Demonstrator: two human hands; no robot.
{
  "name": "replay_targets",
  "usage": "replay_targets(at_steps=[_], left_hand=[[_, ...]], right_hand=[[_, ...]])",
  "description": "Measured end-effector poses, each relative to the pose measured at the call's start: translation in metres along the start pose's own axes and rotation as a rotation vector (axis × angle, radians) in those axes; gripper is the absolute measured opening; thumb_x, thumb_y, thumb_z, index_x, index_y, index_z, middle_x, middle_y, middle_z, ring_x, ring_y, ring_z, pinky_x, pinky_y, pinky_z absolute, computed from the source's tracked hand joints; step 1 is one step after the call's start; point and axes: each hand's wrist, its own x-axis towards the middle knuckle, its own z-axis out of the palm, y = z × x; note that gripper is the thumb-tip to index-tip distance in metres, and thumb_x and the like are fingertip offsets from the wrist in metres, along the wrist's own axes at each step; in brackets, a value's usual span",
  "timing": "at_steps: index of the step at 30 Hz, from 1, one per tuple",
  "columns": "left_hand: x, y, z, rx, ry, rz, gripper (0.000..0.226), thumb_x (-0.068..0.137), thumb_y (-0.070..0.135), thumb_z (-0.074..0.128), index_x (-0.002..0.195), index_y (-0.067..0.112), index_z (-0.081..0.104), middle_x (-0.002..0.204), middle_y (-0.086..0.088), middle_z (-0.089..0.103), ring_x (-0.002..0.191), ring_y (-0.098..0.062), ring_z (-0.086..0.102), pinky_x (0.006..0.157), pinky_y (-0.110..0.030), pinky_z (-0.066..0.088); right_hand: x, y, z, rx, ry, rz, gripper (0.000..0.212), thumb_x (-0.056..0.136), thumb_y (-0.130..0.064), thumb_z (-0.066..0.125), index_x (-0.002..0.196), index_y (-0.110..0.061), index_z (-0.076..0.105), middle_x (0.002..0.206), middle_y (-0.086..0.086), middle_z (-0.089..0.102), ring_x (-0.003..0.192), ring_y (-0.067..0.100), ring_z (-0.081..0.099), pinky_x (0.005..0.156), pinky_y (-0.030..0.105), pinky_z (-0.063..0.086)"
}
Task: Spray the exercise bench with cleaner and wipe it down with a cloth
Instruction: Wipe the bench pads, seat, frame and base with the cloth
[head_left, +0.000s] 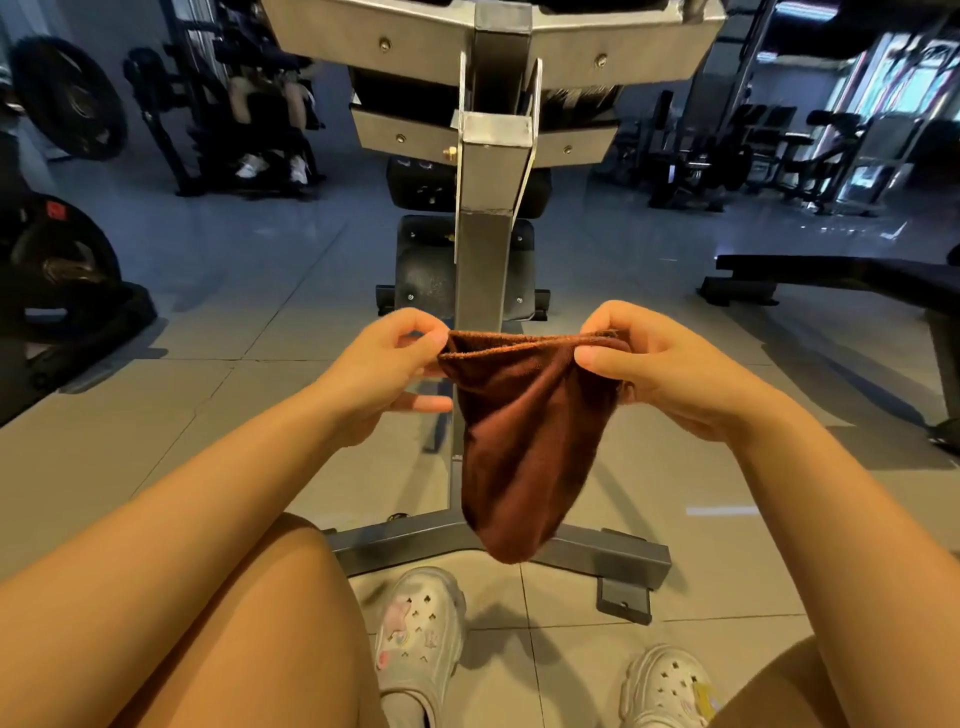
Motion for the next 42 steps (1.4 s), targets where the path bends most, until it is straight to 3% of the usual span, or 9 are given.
replay_targets(at_steps=[4, 8, 13, 19, 24, 28, 34, 38, 42], left_hand=[[-0.002, 0.014, -0.011, -0.163, 0.062, 0.188, 0.006, 0.094, 0.018, 0.059, 0.093, 0.017, 0.064, 0.099, -0.008, 0.066, 0.096, -0.018, 0.065, 0.085, -0.026, 0.056], [-0.02, 0.027, -0.027, 0.051, -0.013, 0.296, 0.038, 0.063, 0.016, 0.083, 0.097, 0.023, 0.066, 0.096, 0.003, 0.072, 0.095, -0.012, 0.069, 0.084, -0.024, 0.055], [-0.03, 0.063, -0.044, 0.1, 0.236, 0.383, 0.02, 0.084, 0.002, 0.069, 0.08, 0.021, 0.07, 0.077, 0.005, 0.07, 0.078, -0.01, 0.067, 0.077, -0.029, 0.054], [-0.039, 0.11, -0.076, 0.077, 0.307, 0.381, 0.016, 0.089, 0.003, 0.065, 0.087, 0.016, 0.074, 0.087, -0.006, 0.072, 0.083, -0.015, 0.069, 0.074, -0.03, 0.06], [-0.029, 0.131, -0.12, 0.234, 0.369, 0.463, 0.025, 0.084, -0.007, 0.064, 0.084, 0.017, 0.07, 0.088, -0.004, 0.071, 0.088, -0.017, 0.07, 0.076, -0.025, 0.059], [-0.006, 0.141, -0.153, 0.674, 0.435, 0.537, 0.017, 0.088, 0.009, 0.067, 0.095, 0.024, 0.069, 0.096, 0.008, 0.07, 0.093, -0.007, 0.065, 0.085, -0.029, 0.055], [-0.023, 0.166, -0.195, 0.976, 0.841, 0.959, 0.015, 0.091, 0.018, 0.062, 0.105, 0.016, 0.068, 0.102, 0.002, 0.064, 0.093, -0.017, 0.06, 0.075, -0.036, 0.055], [-0.04, 0.156, -0.229, 0.645, 0.931, 0.785, 0.01, 0.095, 0.017, 0.06, 0.093, 0.025, 0.066, 0.092, 0.018, 0.061, 0.086, 0.004, 0.058, 0.072, -0.008, 0.045], [-0.034, 0.145, -0.244, 0.216, 0.778, 0.651, 0.013, 0.092, 0.017, 0.062, 0.09, 0.027, 0.07, 0.094, 0.007, 0.07, 0.09, -0.005, 0.067, 0.076, -0.025, 0.058]], right_hand=[[0.0, -0.015, -0.001, 0.063, 0.092, -0.074, 0.005, 0.093, -0.023, 0.06, 0.09, -0.02, 0.061, 0.086, 0.002, 0.066, 0.079, 0.016, 0.065, 0.068, 0.034, 0.052], [0.001, -0.033, -0.001, 0.173, 0.152, -0.103, 0.006, 0.093, -0.02, 0.06, 0.087, -0.018, 0.063, 0.082, -0.003, 0.066, 0.07, 0.007, 0.062, 0.054, 0.019, 0.047], [-0.006, -0.065, 0.024, 0.396, 0.131, -0.175, 0.007, 0.088, -0.018, 0.06, 0.088, -0.012, 0.065, 0.074, -0.004, 0.067, 0.067, 0.004, 0.062, 0.055, 0.015, 0.047], [-0.001, -0.111, 0.045, 0.66, 0.002, -0.191, 0.02, 0.08, -0.03, 0.059, 0.089, -0.012, 0.06, 0.072, -0.002, 0.062, 0.063, 0.008, 0.058, 0.055, 0.023, 0.045], [0.034, -0.135, 0.077, 0.801, -0.026, -0.221, 0.022, 0.097, -0.028, 0.049, 0.103, -0.01, 0.061, 0.071, -0.001, 0.066, 0.064, 0.006, 0.063, 0.058, 0.022, 0.053], [0.079, -0.154, 0.103, 1.141, -0.11, -0.117, 0.048, 0.089, -0.033, 0.05, 0.127, -0.004, 0.056, 0.117, 0.021, 0.067, 0.111, 0.027, 0.065, 0.097, 0.042, 0.05], [0.137, -0.201, 0.114, 1.358, -0.017, -0.188, 0.042, 0.103, -0.032, 0.04, 0.13, -0.005, 0.057, 0.112, 0.015, 0.071, 0.097, 0.025, 0.071, 0.075, 0.038, 0.061], [0.159, -0.265, 0.127, 1.069, 0.095, -0.46, 0.032, 0.104, -0.029, 0.041, 0.127, -0.01, 0.052, 0.111, 0.008, 0.066, 0.102, 0.021, 0.065, 0.087, 0.037, 0.056], [0.177, -0.313, 0.178, 0.221, 0.115, -0.683, 0.017, 0.1, -0.03, 0.046, 0.094, -0.015, 0.05, 0.074, -0.004, 0.049, 0.067, 0.012, 0.049, 0.063, 0.03, 0.043]])
